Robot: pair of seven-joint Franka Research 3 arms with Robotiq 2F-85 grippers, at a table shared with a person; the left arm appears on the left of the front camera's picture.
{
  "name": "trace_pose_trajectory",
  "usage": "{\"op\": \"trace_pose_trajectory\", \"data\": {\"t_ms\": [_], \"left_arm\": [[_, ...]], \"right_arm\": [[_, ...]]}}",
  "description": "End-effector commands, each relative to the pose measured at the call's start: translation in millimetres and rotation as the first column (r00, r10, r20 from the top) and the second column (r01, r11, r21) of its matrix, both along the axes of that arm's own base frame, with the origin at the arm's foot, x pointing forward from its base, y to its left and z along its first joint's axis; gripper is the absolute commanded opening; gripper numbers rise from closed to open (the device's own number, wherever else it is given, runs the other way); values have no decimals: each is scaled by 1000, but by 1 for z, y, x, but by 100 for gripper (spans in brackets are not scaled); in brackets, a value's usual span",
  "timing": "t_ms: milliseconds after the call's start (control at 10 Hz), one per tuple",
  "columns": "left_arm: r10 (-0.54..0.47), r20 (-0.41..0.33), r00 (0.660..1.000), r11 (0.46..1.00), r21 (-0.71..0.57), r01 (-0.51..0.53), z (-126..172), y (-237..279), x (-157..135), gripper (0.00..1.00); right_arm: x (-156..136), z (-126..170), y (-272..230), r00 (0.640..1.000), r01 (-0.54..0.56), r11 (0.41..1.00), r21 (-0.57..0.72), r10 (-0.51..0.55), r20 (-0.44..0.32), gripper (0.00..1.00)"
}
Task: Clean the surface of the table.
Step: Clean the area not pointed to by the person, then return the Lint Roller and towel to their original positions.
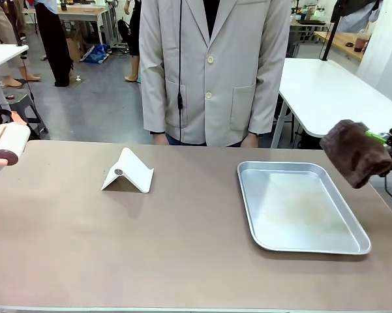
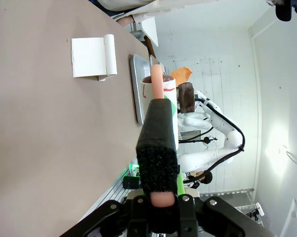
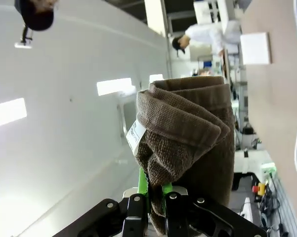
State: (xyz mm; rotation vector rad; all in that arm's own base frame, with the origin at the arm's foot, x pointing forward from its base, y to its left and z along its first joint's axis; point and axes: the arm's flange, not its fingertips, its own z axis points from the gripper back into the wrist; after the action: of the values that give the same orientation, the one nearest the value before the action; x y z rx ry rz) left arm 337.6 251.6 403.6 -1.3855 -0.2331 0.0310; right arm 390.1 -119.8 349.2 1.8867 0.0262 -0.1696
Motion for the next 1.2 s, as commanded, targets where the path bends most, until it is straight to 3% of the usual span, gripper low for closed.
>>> {"op": "trace_pose_trajectory", "data": {"t_ms": [0,100,1100], "left_arm": [[9,15,1000,1000,-12,-9,3,-2,0,0],[9,15,1000,1000,-12,-9,3,-2,0,0],[9,15,1000,1000,-12,-9,3,-2,0,0]], "right_arm": [[6,-1,0,999,52,998,-41,-52,-9,12],[0,0,0,1000,0,1000,0,0,0,12],[0,0,0,1000,0,1000,0,0,0,12]]}}
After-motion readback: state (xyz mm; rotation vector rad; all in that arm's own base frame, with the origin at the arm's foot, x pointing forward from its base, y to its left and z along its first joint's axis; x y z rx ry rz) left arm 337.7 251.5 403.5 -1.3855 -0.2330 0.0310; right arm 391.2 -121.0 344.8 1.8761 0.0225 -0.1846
